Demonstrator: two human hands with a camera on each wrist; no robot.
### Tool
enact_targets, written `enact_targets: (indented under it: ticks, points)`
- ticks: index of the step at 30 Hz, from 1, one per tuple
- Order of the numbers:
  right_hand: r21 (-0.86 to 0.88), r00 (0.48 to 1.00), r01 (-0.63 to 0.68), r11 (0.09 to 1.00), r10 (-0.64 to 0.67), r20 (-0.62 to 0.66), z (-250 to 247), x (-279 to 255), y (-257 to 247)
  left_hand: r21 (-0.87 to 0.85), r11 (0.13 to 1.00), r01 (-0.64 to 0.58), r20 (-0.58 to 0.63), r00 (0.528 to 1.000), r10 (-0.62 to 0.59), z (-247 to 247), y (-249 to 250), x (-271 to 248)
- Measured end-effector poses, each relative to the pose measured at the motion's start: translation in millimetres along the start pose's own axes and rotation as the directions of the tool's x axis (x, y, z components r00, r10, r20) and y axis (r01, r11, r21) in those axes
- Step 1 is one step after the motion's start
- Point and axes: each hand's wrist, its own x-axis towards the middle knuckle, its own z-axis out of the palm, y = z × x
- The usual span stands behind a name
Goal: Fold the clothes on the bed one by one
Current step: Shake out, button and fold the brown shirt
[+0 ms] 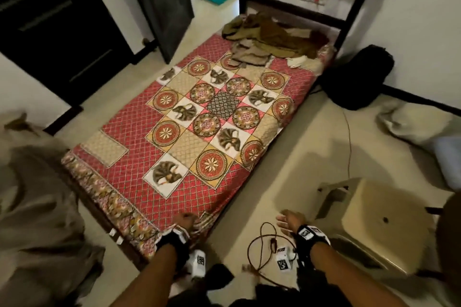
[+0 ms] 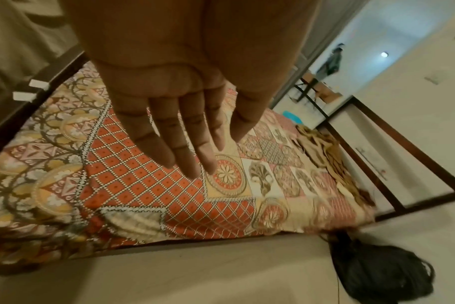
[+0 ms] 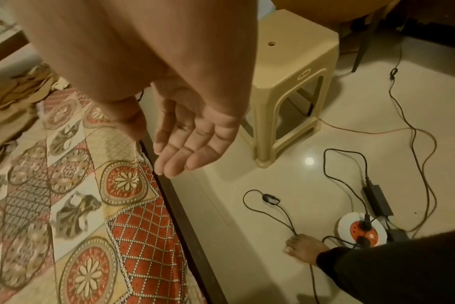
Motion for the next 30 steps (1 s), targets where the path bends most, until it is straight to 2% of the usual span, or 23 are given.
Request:
enact_targets:
  ticks: [3,5,7,12,16,19,21,23,26,30]
  points:
    - [0.093,1.0,-0.006,0.996,0.008,-0.019,-10.3,23.9,-16.9,-0.214,0.973,0.088,0.005,0.996,-0.089,-6.9,45.3,42.3]
    - [0.142,1.0,-0.02,0.99,0.023,-0.021,-11.2,38.6,-27.2,-0.239,0.964,0.112,0.034,0.994,-0.107,-9.2,70.6,69.7]
    - [0.172,0.997,-0.07,0.983,0.074,-0.02,-13.6,58.9,-44.2,-0.203,0.964,0.171,0.123,0.981,-0.148,-0.4,89.8,101.3]
    - [0.128,0.988,-0.153,0.98,0.156,-0.018,-26.3,137.6,-102.2,-0.058,0.979,0.193,0.131,0.974,-0.184,43.3,123.2,176.2]
    - [0.059,0.979,-0.197,0.979,0.199,-0.033,-33.5,166.2,-206.7,0.136,0.967,0.214,0.23,0.943,-0.241,72.1,161.4,218.9]
    - [-0.035,0.994,-0.083,0.996,0.08,-0.075,-44.7,184.9,-309.3,0.181,0.955,0.236,0.294,0.913,-0.282,86.7,225.5,255.4]
    - [-0.054,0.995,-0.025,0.998,0.02,-0.094,-55.8,195.2,-365.6,0.257,0.956,0.14,0.316,0.923,-0.22,92.5,279.0,275.3]
    - [-0.06,0.991,-0.001,0.998,-0.007,-0.134,-66.5,214.1,-422.0,0.206,0.975,0.088,0.353,0.922,-0.157,102.6,338.1,299.7]
    - [-0.119,0.983,0.033,0.992,-0.054,-0.175,-74.6,250.4,-491.8,0.153,0.988,0.022,0.33,0.941,-0.072,118.6,424.3,333.1]
    - [-0.235,0.991,0.062,0.97,-0.088,-0.102,-71.0,310.8,-583.3,0.014,0.995,0.095,0.285,0.954,-0.095,142.8,500.2,402.5]
